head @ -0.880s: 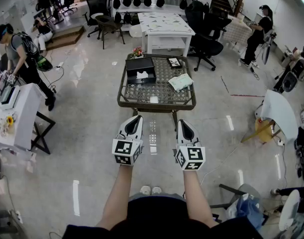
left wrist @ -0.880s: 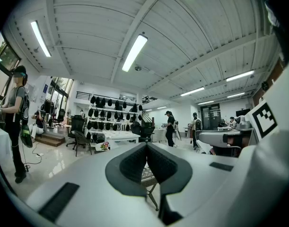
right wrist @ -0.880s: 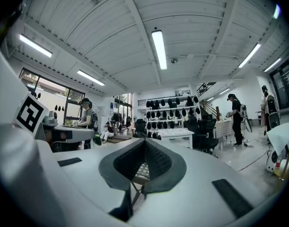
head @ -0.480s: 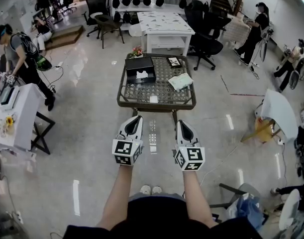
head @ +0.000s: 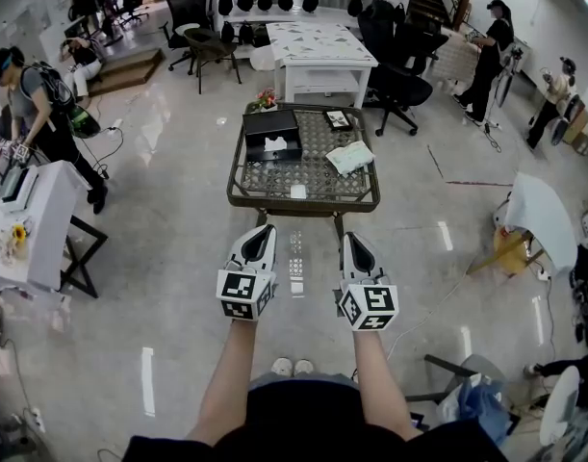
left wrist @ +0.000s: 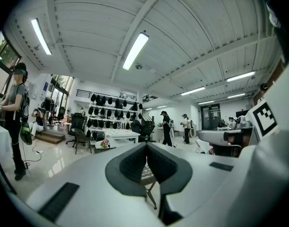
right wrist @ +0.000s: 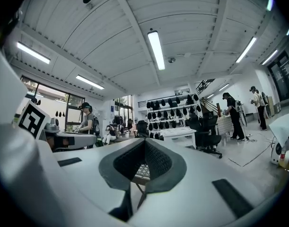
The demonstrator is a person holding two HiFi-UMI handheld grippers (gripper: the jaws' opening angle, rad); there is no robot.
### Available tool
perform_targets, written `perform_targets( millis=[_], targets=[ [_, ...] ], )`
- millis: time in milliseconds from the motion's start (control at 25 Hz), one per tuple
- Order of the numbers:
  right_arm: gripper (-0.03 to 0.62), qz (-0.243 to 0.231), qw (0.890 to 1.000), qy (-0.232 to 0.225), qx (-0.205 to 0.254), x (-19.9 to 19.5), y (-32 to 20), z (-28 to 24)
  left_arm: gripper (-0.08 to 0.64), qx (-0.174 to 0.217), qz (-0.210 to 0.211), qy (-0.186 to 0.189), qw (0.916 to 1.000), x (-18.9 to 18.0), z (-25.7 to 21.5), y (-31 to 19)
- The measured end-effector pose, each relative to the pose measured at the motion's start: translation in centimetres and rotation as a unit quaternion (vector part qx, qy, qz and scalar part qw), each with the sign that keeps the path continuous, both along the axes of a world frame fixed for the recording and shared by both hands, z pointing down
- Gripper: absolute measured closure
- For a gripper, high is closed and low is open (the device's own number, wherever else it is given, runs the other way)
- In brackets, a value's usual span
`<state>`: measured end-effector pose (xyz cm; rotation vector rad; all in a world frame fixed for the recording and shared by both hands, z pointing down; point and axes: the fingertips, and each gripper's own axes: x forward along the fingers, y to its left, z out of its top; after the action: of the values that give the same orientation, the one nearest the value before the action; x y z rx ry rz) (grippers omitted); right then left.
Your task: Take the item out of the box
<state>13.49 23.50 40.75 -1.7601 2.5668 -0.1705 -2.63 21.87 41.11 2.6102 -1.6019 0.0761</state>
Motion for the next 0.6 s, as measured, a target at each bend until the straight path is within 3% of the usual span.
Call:
perform_targets(
  millis=[600],
  targets=[
    [0.589, 0.002, 1.000, -0.003, -0.006, 0.10, 0.52, 0.22, 0.538, -0.001, 0.013, 0.008, 0.9999, 0.21, -0.07, 0.59]
  ],
)
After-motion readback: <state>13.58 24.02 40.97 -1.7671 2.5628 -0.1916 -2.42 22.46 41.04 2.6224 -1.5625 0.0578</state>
